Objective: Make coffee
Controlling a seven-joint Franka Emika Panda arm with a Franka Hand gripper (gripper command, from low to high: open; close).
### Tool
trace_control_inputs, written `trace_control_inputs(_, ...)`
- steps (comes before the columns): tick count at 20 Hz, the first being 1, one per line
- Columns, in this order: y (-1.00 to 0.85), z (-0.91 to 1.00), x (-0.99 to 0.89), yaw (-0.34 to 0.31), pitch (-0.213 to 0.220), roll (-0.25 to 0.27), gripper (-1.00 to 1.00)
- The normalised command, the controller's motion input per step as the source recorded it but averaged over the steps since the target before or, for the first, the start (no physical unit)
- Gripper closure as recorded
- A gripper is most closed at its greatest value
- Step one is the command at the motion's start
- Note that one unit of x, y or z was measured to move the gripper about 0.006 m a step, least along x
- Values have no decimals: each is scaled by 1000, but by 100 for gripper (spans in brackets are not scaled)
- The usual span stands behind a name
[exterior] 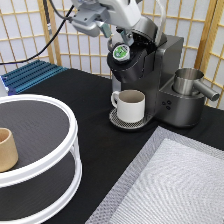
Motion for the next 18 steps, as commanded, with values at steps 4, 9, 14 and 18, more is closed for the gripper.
trace_control_inputs(4, 448, 887, -320, -61, -27, -17, -100)
trace_control_inputs(9, 962, 995, 160, -14, 38, -120, -100)
trace_control_inputs(14, 822, 717, 414, 0, 174, -196, -100)
trace_control_inputs(18, 529, 175, 533, 3, 231, -285, -100)
